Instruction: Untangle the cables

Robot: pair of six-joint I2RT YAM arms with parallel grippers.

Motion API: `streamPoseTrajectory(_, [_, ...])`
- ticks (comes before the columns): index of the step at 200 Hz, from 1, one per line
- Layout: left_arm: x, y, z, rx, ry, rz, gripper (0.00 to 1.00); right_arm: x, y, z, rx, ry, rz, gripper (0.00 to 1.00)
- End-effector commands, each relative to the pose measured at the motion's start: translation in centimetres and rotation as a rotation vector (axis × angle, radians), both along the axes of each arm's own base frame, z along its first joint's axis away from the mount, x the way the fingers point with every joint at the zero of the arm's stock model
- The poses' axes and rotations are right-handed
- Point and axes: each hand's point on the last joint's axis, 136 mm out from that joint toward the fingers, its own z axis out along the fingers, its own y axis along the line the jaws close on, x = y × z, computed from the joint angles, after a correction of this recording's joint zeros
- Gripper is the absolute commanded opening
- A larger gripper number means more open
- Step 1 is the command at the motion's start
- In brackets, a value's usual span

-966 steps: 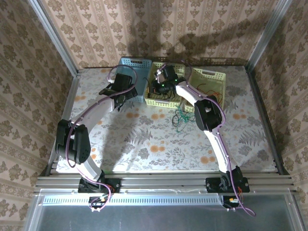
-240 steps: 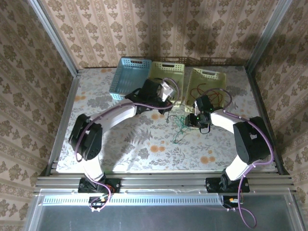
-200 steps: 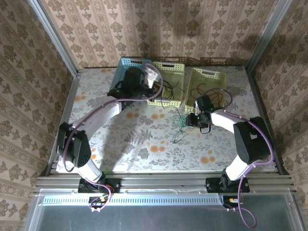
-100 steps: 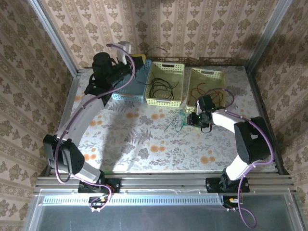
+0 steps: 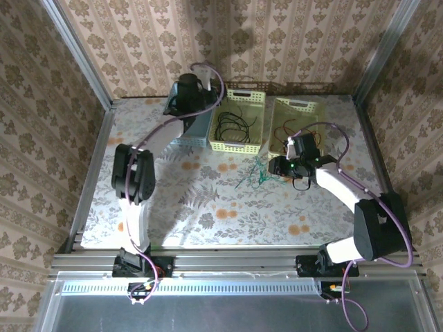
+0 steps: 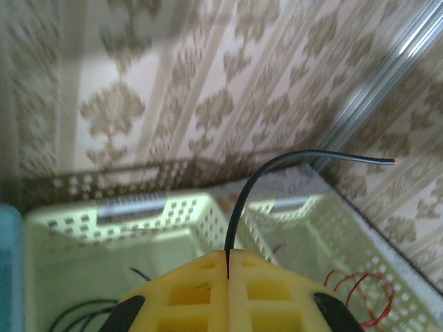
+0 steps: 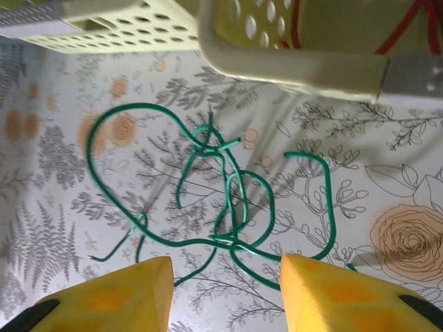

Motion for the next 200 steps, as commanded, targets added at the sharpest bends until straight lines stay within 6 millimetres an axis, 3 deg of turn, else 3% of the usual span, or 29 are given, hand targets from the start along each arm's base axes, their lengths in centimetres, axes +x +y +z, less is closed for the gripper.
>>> streamPoseTrajectory(1, [-1.7, -2.8, 0.3, -0.014, 0.010, -0.066, 0.49, -0.3, 0.0, 1.4, 0.019, -0.040, -0.003, 0.48])
streamPoseTrajectory(13, [-2.8, -2.8, -0.9, 0.000, 0.026, -0.070, 0.74, -0.3, -0.2, 1.6, 0.008, -0.045, -0.010, 0.48])
streamPoseTrajectory(29, [-5.0, -2.3, -1.7, 0.028, 0.019, -0.082, 0.88, -0.4, -0.3, 1.5, -0.002, -0.042, -0.006, 0.49])
streamPoseTrajectory(49, [-9.0, -2.3, -3.6, 0.105, 0.042, -0.179, 0.92, -0.6, -0.1, 1.0, 0.002, -0.026, 0.013, 0.49])
streamPoseTrajectory(78, [-15.8, -2.9, -8.4, 0.291, 0.116, -0.350, 0.93, -0.8, 1.3, 0.9, 0.026, -0.020, 0.088, 0.49])
streamPoseTrajectory(104, [-19.6, -3.0, -12.6, 0.436, 0.168, -0.421, 0.93, -0.6, 2.8, 0.5, 0.003, -0.002, 0.150, 0.49])
streamPoseTrajectory(125, [-20.6, -2.7, -15.0, 0.508, 0.190, -0.426, 0.92, 0.0, 3.8, 0.2, -0.035, -0.002, 0.182, 0.49])
streamPoseTrajectory(168, [-20.7, -2.3, -17.3, 0.549, 0.217, -0.414, 0.90, 1.9, 5.0, -1.5, -0.056, 0.048, 0.202, 0.46])
streamPoseTrajectory(184, [-21.0, -2.5, -18.0, 0.574, 0.216, -0.429, 0.90, 2.7, 5.4, -2.4, -0.058, 0.075, 0.199, 0.38])
streamPoseTrajectory(200, [-21.2, -3.0, -18.9, 0.606, 0.210, -0.447, 0.90, 3.1, 5.5, -3.0, -0.058, 0.089, 0.193, 0.22])
